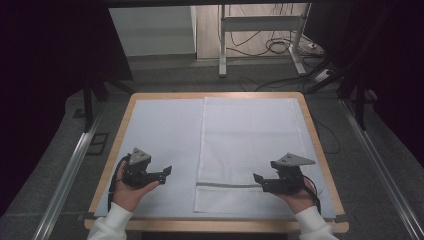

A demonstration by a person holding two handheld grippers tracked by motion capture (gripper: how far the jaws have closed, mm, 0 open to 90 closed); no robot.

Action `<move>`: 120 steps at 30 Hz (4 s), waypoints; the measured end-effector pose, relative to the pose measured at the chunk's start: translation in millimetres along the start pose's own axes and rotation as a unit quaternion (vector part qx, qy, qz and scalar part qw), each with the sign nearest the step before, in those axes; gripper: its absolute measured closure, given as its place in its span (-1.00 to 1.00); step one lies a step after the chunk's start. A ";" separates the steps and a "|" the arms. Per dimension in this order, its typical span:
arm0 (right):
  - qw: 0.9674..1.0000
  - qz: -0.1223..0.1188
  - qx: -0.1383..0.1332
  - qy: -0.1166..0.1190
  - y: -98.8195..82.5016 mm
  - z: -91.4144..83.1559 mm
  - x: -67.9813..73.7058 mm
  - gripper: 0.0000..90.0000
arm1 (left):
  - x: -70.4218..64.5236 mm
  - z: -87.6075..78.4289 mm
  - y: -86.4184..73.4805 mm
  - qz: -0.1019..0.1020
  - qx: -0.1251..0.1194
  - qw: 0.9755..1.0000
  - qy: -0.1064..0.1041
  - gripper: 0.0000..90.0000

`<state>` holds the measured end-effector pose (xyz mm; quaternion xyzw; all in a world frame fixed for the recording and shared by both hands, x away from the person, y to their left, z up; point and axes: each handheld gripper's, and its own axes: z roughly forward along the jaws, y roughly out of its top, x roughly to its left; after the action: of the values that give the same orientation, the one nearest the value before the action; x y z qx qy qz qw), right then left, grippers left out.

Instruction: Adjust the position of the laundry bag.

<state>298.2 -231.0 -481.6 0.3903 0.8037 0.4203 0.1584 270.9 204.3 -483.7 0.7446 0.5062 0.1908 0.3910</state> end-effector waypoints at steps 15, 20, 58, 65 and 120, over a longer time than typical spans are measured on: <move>1.000 0.002 -0.003 -0.006 -4.6 -3.0 -6.3 -0.58 | -5.2 8.2 6.1 -0.014 -0.004 1.000 0.001 -0.62; 1.000 0.003 -0.008 -0.011 -3.4 -5.0 -8.9 -0.58 | -11.5 8.3 10.5 -0.018 0.012 1.000 -0.013 -0.53; 1.000 -0.003 -0.013 -0.029 -1.9 -10.1 -10.5 -0.51 | -46.9 48.7 31.0 -0.027 0.061 0.996 -0.064 -0.47; 0.999 -0.009 -0.009 -0.032 -2.0 -9.8 -9.4 -0.51 | -49.5 58.3 33.7 -0.030 0.069 0.995 -0.069 -0.47; 0.998 -0.001 -0.016 -0.057 -3.1 -11.7 -15.4 -0.52 | -69.6 112.4 27.6 -0.019 0.145 0.984 -0.103 0.62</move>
<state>299.7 -250.2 -478.2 0.4102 0.7871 0.4099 0.2101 335.2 92.6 -524.4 0.7993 0.4997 0.0305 0.3323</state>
